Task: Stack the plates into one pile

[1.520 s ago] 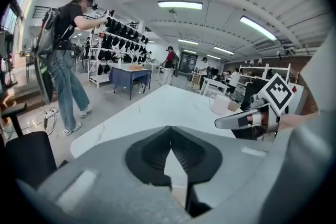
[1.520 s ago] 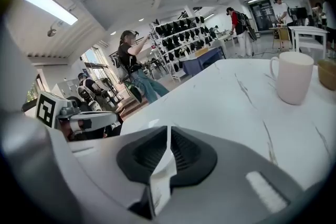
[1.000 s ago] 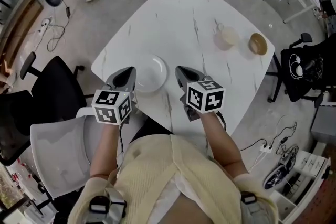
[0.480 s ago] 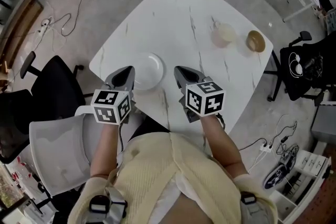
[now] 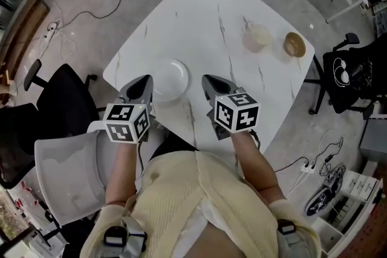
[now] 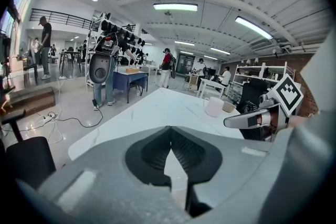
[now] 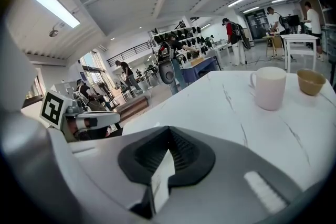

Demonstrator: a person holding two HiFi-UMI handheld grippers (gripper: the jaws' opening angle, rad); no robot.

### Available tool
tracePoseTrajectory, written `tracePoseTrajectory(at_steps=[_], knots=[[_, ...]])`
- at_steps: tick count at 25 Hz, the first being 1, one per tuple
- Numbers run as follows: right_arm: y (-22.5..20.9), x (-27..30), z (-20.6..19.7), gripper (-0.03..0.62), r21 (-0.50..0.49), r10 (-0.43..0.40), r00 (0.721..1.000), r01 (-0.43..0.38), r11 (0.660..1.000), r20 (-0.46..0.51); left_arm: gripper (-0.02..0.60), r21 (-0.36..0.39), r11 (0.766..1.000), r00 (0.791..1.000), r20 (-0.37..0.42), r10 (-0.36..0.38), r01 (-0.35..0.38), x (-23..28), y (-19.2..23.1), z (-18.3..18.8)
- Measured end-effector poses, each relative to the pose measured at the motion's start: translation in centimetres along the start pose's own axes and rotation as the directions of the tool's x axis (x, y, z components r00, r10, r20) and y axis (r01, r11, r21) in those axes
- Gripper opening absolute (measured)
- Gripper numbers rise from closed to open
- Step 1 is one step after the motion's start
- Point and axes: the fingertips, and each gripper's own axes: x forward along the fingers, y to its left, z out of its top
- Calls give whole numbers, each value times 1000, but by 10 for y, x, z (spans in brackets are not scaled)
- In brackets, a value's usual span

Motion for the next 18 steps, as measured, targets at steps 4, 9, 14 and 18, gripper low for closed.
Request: tracePoseTrajectory(at_steps=[4,9,14,18], knots=[[-1,-1,1,2,9,-9,1000,9,1000,6,3,5,1000,1000,14,-7,7,0,-1,4],[1,1,-1,2,11,-12,1000,12,1000,7,4,-23,999,999,28,-36,37,1,-3,5],[2,2,-4,2,9,-18,1000,18,1000,3,3,-18,998,998,25,-64,65,1,-5,1],[4,6,-5,2,6,-15,1000,15,1000,-4,3,-11,999,999,15,-53,53,2,0,-3]])
